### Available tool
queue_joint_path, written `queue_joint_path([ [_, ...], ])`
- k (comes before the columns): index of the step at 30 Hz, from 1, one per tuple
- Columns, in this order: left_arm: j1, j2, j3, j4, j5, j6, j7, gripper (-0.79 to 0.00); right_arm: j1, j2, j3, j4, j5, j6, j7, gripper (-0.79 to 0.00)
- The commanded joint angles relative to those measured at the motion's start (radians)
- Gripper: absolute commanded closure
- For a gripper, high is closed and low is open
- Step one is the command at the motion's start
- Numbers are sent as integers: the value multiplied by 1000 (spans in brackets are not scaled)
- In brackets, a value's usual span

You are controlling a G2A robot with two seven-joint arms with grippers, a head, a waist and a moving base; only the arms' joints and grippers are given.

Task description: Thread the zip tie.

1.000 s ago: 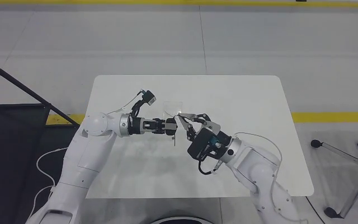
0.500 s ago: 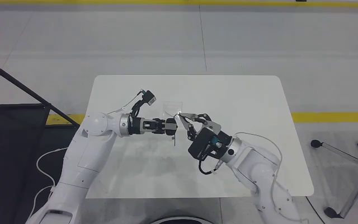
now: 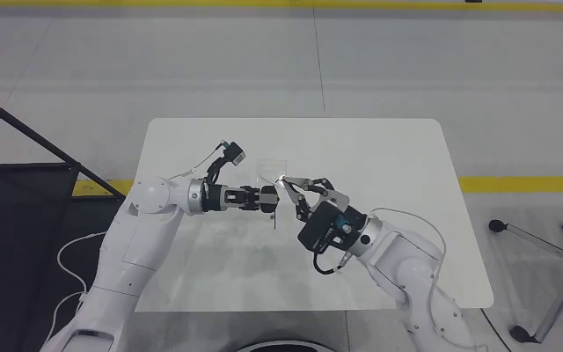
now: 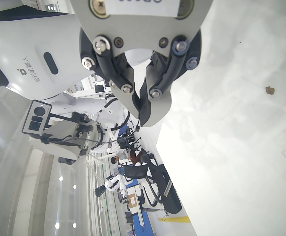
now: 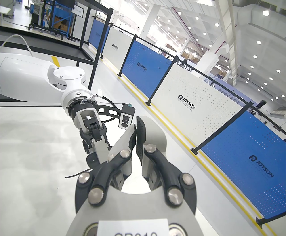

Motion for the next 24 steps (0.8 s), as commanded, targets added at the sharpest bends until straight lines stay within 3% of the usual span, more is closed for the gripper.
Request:
queue_joint_path([
  [1, 0, 0, 0, 0, 0, 0, 0, 0, 2, 1, -1, 1, 2, -2, 0, 0],
  [24, 0, 0, 0, 0, 0, 0, 0, 0, 14, 13, -9, 14, 26, -9, -5, 0],
])
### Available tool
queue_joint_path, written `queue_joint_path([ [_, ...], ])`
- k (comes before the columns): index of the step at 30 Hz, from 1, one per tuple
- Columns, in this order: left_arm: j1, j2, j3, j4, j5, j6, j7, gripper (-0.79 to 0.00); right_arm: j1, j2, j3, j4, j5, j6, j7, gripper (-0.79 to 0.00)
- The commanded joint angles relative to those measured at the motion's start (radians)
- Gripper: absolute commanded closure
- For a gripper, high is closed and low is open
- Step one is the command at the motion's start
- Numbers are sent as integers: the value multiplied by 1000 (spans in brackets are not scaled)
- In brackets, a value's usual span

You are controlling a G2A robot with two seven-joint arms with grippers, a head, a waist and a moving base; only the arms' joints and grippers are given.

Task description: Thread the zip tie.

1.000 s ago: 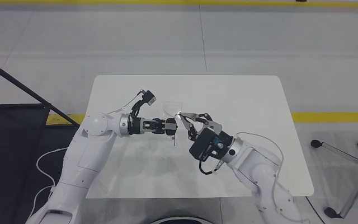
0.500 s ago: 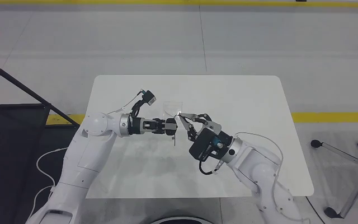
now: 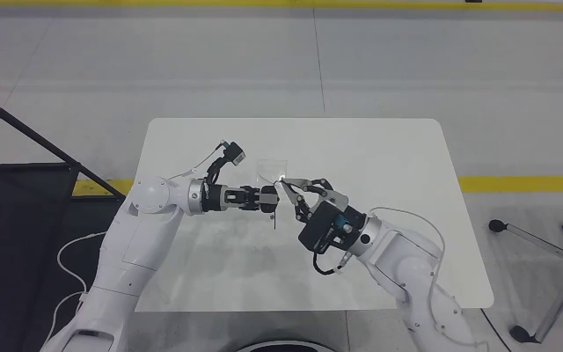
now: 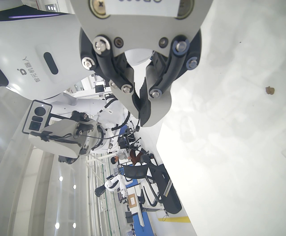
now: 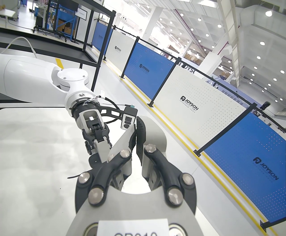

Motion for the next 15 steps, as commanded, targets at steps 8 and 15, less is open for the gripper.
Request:
queue_joint_path([
  [8, 0, 0, 0, 0, 0, 0, 0, 0, 5, 4, -3, 4, 8, 6, 13, 0],
  [15, 0, 0, 0, 0, 0, 0, 0, 0, -1, 8, -2, -9, 5, 13, 1, 0],
])
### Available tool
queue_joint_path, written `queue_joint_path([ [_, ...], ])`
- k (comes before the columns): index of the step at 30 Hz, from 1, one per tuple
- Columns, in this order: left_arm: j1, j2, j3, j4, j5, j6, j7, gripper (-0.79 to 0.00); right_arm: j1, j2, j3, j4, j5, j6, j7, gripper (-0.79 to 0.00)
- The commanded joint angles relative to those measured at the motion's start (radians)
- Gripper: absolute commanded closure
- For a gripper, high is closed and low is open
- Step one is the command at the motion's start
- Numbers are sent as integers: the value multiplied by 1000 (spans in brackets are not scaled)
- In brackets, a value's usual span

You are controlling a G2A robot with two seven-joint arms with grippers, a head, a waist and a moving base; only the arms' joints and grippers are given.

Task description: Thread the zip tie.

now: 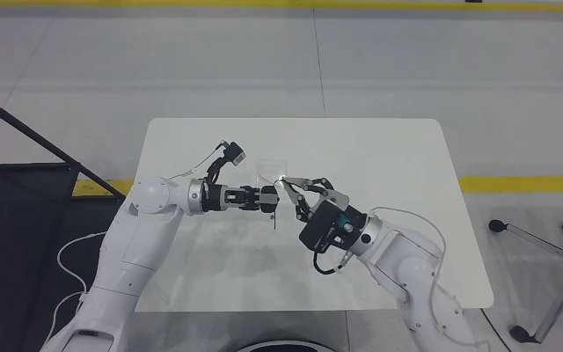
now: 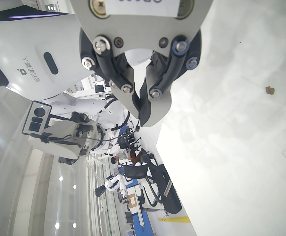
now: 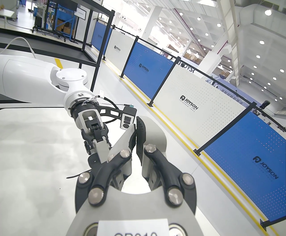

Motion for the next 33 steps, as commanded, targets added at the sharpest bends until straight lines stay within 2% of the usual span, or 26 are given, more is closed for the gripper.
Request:
queue_joint_path([
  [1, 0, 0, 0, 0, 0, 0, 0, 0, -1, 1, -1, -2, 0, -1, 0, 0],
  [26, 0, 0, 0, 0, 0, 0, 0, 0, 8, 12, -9, 7, 4, 6, 5, 0],
  [33, 0, 0, 0, 0, 0, 0, 0, 0, 15, 15, -18, 9, 2, -21, 24, 0],
])
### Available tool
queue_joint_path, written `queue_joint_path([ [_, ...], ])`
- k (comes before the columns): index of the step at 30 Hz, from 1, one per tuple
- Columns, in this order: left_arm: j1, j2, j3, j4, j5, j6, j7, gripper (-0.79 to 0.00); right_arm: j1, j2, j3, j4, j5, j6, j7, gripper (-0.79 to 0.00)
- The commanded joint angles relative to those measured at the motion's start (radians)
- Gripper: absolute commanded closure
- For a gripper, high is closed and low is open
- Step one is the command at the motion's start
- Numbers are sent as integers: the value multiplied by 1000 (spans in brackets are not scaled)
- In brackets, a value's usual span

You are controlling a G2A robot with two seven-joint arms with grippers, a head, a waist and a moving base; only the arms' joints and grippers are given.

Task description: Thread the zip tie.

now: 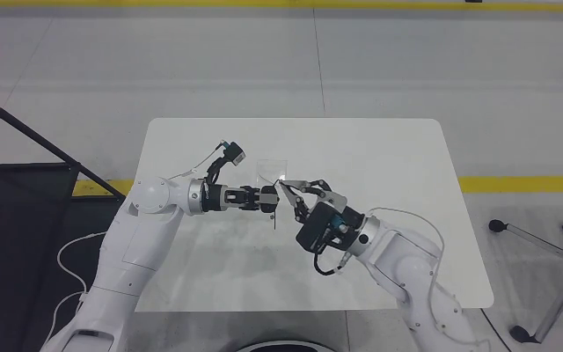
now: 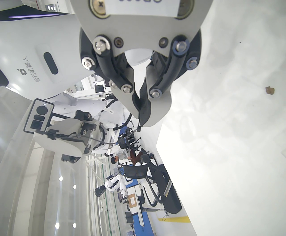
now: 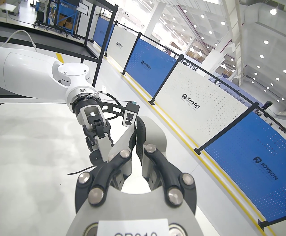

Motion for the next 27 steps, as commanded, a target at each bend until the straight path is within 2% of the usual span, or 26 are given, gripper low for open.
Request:
queue_joint_path([
  [1, 0, 0, 0, 0, 0, 0, 0, 0, 2, 1, -2, -1, 2, -14, 6, 0],
  [18, 0, 0, 0, 0, 0, 0, 0, 0, 15, 16, -9, -3, 53, -153, 50, 0],
  [27, 0, 0, 0, 0, 0, 0, 0, 0, 36, 19, -26, 12, 78, -177, 96, 0],
])
